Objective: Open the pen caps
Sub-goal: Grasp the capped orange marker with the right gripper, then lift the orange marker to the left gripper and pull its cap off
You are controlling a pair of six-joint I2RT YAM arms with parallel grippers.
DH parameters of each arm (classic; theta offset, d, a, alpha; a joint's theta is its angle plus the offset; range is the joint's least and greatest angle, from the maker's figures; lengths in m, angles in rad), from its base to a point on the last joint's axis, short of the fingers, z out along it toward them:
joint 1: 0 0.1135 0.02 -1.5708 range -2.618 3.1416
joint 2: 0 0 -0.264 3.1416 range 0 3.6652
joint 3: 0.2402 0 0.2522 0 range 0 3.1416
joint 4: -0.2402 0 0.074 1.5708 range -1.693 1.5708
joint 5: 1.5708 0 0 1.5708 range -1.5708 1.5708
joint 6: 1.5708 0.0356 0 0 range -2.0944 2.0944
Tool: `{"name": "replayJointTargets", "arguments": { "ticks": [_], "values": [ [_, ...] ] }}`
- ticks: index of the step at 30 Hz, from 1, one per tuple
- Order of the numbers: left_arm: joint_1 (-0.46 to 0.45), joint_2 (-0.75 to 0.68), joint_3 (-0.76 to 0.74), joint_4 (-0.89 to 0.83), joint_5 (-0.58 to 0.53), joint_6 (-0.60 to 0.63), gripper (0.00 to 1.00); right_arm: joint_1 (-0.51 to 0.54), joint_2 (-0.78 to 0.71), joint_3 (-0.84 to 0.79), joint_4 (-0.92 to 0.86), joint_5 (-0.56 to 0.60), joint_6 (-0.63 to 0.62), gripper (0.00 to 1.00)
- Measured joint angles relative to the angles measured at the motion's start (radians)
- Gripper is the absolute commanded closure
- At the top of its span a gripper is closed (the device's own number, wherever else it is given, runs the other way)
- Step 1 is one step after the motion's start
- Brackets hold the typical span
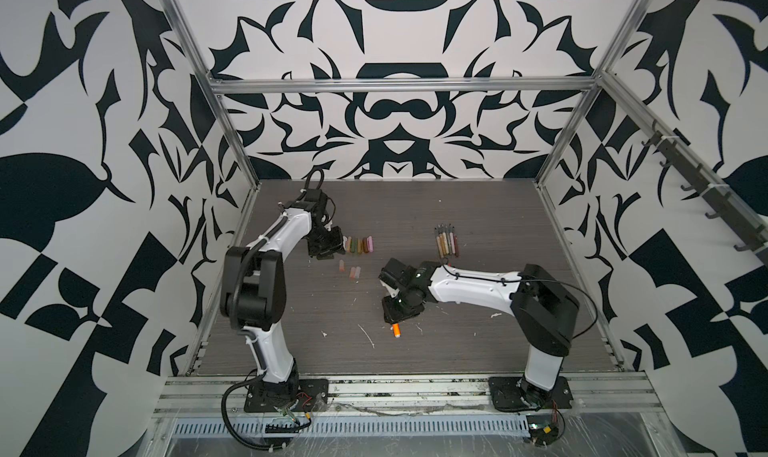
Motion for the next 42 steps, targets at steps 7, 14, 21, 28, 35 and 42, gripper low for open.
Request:
{"name": "replayJointTargets", "arguments": {
  "ticks": [7, 14, 21, 28, 35, 42],
  "values": [
    [0.006, -0.144, -0.047, 0.029, 0.017, -0.094, 0.58, 0.054, 0.089, 0.115, -0.149, 0.121, 0.025, 0.62],
    [0.006, -0.185, -0.05, 0.029, 0.042, -0.148, 0.56, 0.079, 0.108, 0.099, -0.166, 0.135, 0.068, 0.77],
    [-0.009, -0.221, -0.056, 0.044, 0.122, -0.211, 0.54, 0.06, 0.072, 0.055, -0.119, 0.084, 0.068, 1.0],
    [-0.155, -0.145, -0.055, 0.077, 0.192, -0.278, 0.51, -0.087, -0.085, -0.035, -0.059, -0.078, 0.024, 1.0],
    [-0.291, 0.024, 0.01, 0.08, 0.22, -0.319, 0.48, -0.259, -0.238, -0.069, 0.007, -0.263, 0.009, 1.0],
    [-0.341, 0.07, 0.093, 0.08, 0.225, -0.339, 0.48, -0.253, -0.24, -0.084, 0.047, -0.371, 0.032, 1.0]
  ]
}}
